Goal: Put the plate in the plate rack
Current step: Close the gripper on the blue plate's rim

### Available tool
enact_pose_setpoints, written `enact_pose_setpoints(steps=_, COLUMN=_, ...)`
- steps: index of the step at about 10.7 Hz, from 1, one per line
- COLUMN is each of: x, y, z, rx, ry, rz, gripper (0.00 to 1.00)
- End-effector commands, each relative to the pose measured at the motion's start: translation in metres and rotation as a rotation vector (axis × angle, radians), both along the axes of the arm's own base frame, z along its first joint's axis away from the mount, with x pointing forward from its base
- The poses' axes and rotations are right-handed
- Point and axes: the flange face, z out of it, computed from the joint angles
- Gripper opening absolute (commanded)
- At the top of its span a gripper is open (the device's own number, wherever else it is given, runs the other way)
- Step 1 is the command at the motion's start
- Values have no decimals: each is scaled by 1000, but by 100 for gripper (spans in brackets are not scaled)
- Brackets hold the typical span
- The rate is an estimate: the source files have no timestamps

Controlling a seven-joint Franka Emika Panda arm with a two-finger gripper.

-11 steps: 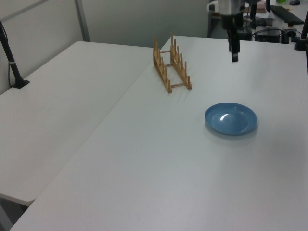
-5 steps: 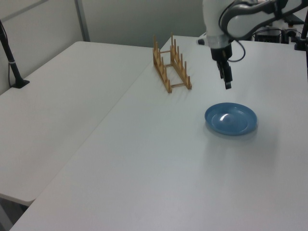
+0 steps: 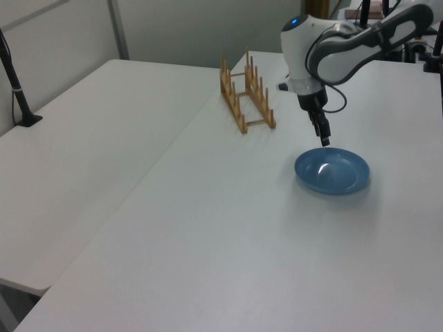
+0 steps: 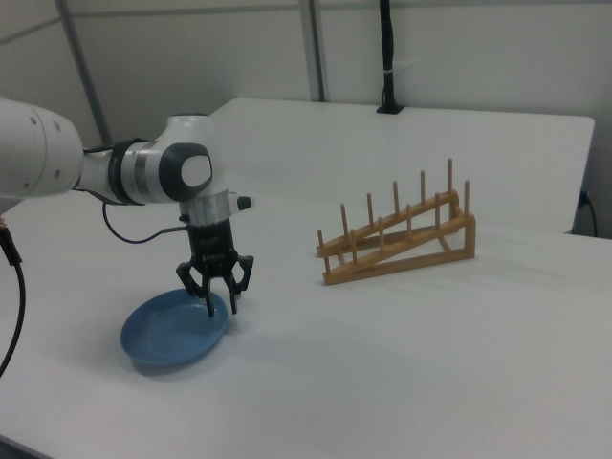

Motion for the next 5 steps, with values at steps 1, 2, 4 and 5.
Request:
enact_pose_setpoints(steps=1, x=2, y=6, z=-14, rx=-16, ry=8, rz=53, gripper=26)
enact_pose_setpoints(steps=2, x=3, y=9, z=-17, rx=-15, ry=9, rz=58, gripper=24)
enact_pose_setpoints(steps=4, x=4, y=14, z=-26, rx=-15, ry=13, rz=69, gripper=24)
enact_pose_setpoints(steps=5, x=5, y=14, z=-26, rx=-18, ry=12, rz=71, gripper=24)
